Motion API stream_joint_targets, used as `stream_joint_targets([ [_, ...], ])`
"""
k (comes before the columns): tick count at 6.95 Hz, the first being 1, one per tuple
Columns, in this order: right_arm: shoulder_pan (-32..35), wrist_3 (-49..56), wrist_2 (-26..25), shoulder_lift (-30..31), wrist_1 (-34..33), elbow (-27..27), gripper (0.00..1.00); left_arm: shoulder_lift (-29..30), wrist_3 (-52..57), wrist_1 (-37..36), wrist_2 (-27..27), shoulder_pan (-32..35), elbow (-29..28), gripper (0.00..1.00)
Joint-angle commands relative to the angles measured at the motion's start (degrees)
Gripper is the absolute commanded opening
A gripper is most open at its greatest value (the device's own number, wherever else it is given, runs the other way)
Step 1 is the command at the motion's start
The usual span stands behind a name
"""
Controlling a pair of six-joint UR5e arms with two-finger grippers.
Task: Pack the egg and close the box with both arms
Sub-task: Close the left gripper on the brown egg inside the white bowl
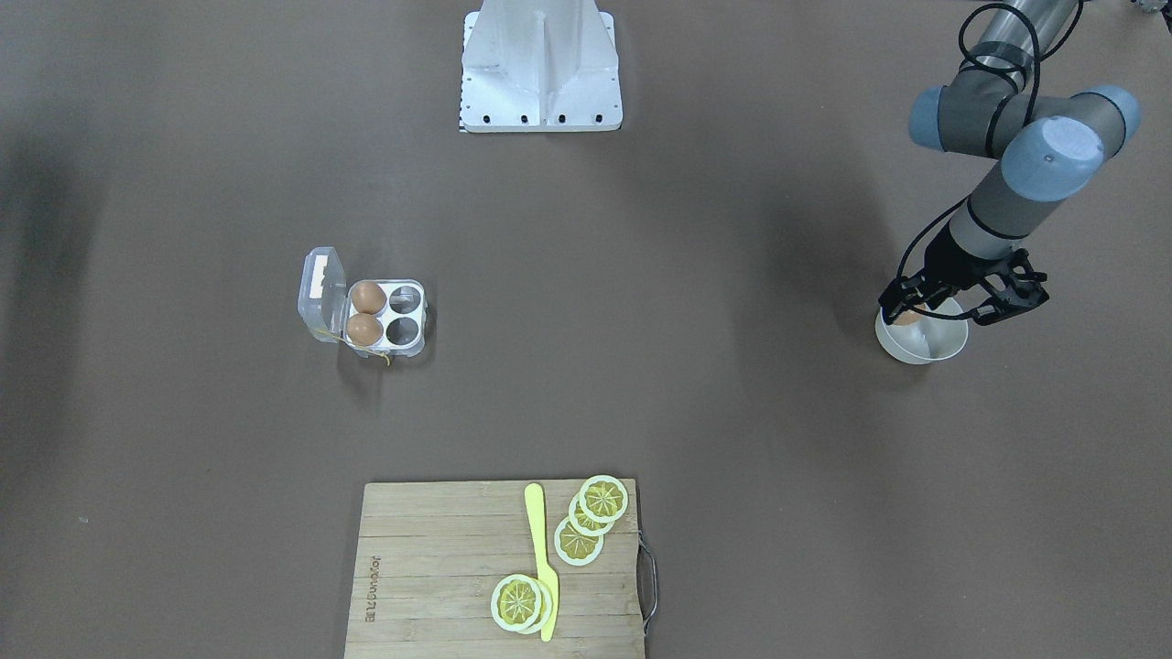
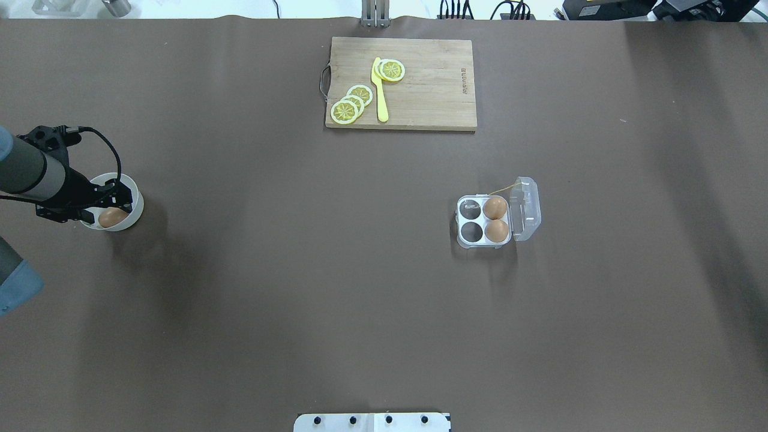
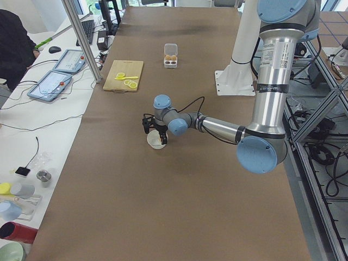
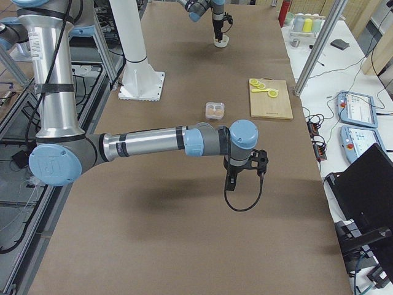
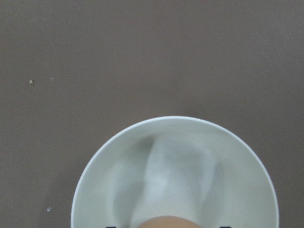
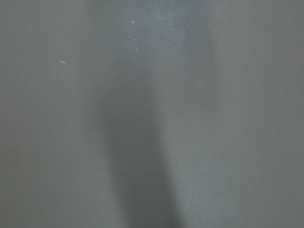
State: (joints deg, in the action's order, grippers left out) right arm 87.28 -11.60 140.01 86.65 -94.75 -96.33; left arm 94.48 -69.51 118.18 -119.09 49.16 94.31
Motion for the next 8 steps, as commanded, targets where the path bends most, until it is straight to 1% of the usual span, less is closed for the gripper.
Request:
stream_joint_targets([
  [1,0.00,0.00,0.00,0.01,0.00,0.00,1.00,0.00,0.07,0.03,0.00,-0.30,-0.09,0.79],
  [6,0.00,0.00,0.00,0.01,0.09,0.00,1.00,0.00,-0.01,0.03,0.00,-1.08,-0.27,0.79],
  [7,0.00,0.00,0.00,0.01,0.18,0.00,1.00,0.00,-0.01,0.03,0.00,-1.09,-0.27,0.75],
  [8,0.00,0.00,0.00,0.01,0.18,0.00,1.00,-0.08,-0.01,0.03,0.00,-1.09,-0.18,0.66],
])
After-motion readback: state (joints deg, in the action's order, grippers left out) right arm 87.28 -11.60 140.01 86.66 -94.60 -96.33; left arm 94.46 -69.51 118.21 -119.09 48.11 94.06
